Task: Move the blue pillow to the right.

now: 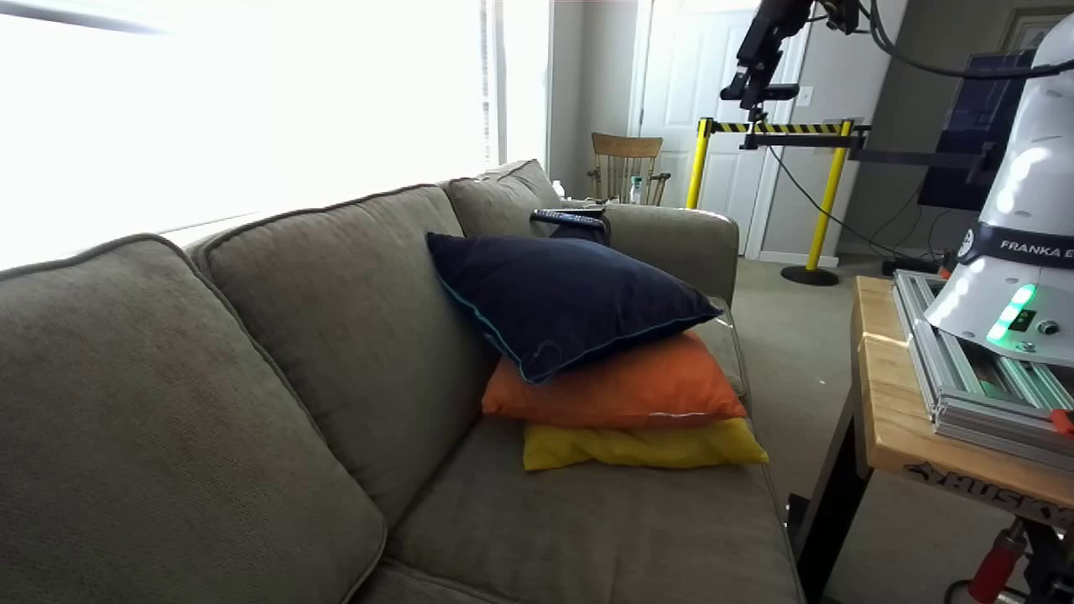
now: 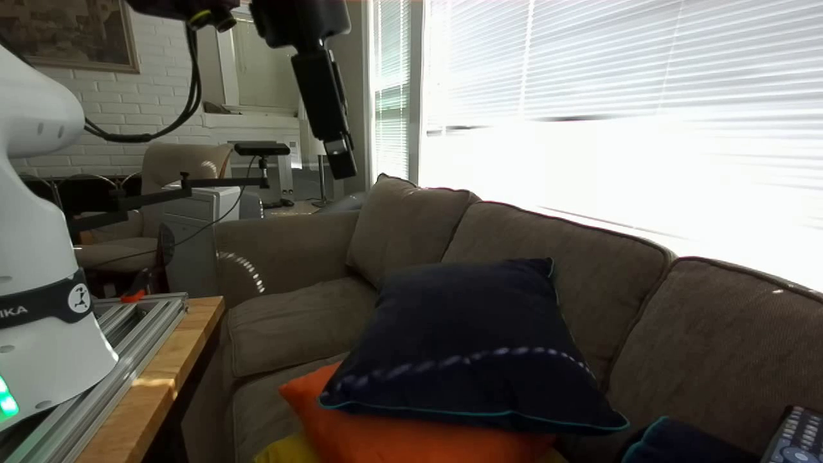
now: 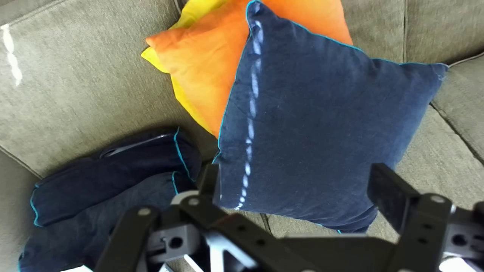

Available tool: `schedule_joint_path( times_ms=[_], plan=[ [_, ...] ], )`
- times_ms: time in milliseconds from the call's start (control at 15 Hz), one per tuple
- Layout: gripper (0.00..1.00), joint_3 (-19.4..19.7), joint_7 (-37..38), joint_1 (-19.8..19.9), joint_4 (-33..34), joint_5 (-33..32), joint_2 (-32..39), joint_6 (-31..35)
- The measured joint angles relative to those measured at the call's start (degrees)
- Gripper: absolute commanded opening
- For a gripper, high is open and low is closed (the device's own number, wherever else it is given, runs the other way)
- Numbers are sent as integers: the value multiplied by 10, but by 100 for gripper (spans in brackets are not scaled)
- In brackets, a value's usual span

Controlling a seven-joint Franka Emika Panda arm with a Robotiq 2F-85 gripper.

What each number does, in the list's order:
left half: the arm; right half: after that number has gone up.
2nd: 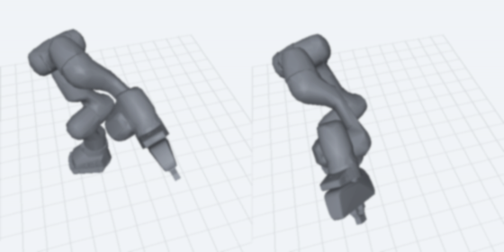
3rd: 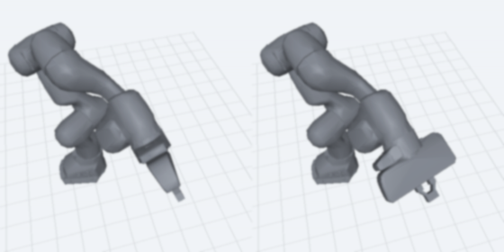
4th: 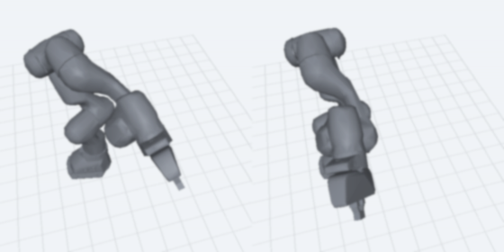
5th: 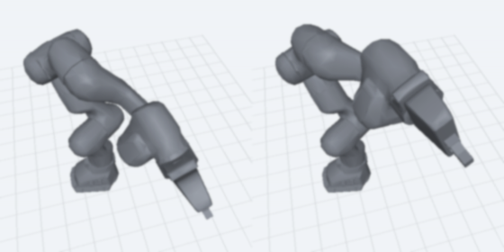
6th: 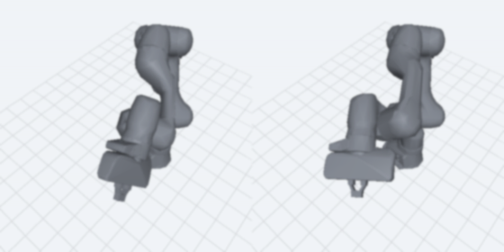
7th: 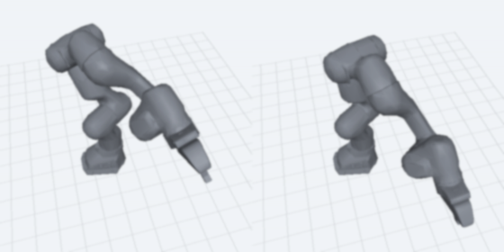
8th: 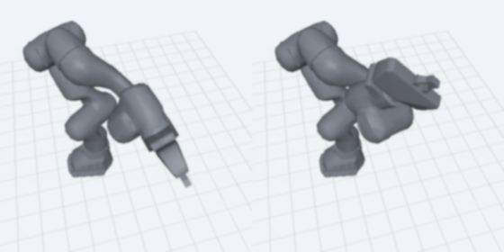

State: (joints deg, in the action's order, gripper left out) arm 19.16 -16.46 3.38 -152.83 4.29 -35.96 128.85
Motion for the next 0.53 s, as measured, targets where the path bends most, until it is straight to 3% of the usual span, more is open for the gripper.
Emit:
schedule_joint_path(
  times_ms=[200,533],
  plan=[
    [100,-2,-27,-17,-4,13,21,17],
    [100,0,-136,-64,-19,35,70,58]
  ],
)
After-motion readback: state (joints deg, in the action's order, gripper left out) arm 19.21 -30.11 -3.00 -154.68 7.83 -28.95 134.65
